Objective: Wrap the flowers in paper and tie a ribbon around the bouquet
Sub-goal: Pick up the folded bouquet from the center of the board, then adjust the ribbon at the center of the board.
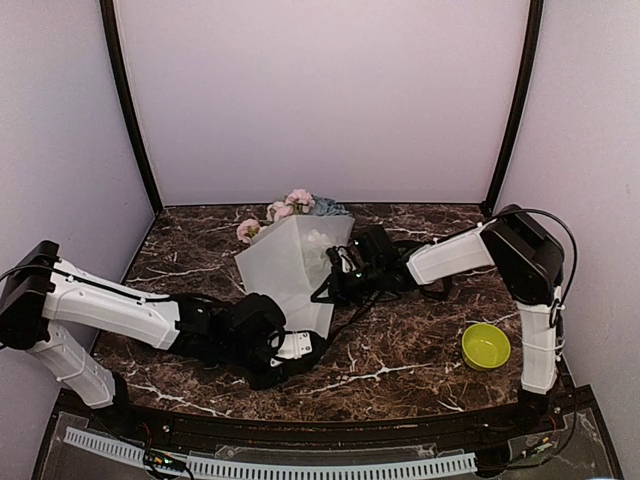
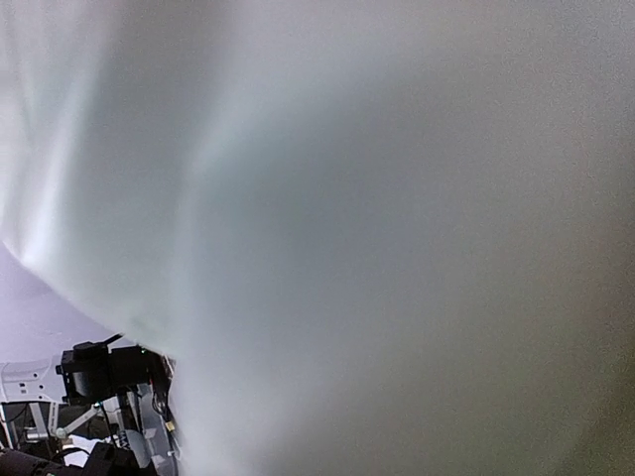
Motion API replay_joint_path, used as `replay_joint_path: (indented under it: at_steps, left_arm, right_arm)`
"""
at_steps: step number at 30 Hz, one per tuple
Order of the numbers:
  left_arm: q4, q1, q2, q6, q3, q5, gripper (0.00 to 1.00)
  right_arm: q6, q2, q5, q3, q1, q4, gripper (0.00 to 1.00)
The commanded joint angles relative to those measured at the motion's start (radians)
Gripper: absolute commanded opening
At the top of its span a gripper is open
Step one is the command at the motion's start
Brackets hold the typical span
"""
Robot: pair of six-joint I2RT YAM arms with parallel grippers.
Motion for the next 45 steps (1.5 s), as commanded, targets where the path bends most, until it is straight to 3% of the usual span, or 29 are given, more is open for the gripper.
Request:
replay_joint_path:
  at_steps: [1, 5, 10, 15, 22, 29, 34, 37, 45]
  left_arm:
    - [-0.087, -0.031, -0.089, -0.043, -0.041, 0.039, 0.00]
    - [-0.212, -0.028, -0.046, -0.117, 0.032, 0.025, 0.00]
    - [-0.380, 0.051, 0.067, -0.225, 0.135, 0.197, 0.00]
    - [-0.473, 0.131, 0.072, -0.379, 0.159, 0.214, 0.00]
    - [-0.405, 0.309, -0.016, -0.556, 0.060, 0.159, 0.00]
    - [-0.277, 0.477, -0.070, -0.636, 0.007, 0.146, 0.00]
    - [-0.092, 0.652, -0.120, -0.712, -0.030, 0.157, 0.00]
    - [-0.027, 0.743, -0.108, -0.740, -0.017, 0.191, 0.00]
    - [0.026, 0.959, -0.132, -0.835, 0.013, 0.111, 0.00]
  right_arm:
    - [0.007, -0.034, -0.084, 0.052, -0.025, -0.010, 0.00]
    - [-0.007, -0.048, -0.119, 0.080, -0.048, -0.060, 0.00]
    - [-0.039, -0.037, -0.118, 0.110, -0.061, -0.127, 0.00]
    - [-0.055, -0.052, -0.113, 0.124, -0.078, -0.145, 0.00]
    - [-0.095, -0.055, -0.097, 0.122, -0.095, -0.188, 0.00]
    - [-0.108, -0.061, -0.086, 0.096, -0.104, -0.186, 0.00]
    - [-0.107, -0.057, -0.093, 0.060, -0.108, -0.161, 0.00]
    - [-0.100, -0.044, -0.097, 0.052, -0.109, -0.145, 0.00]
    - [-0.098, -0.024, -0.102, 0.044, -0.109, -0.129, 0.00]
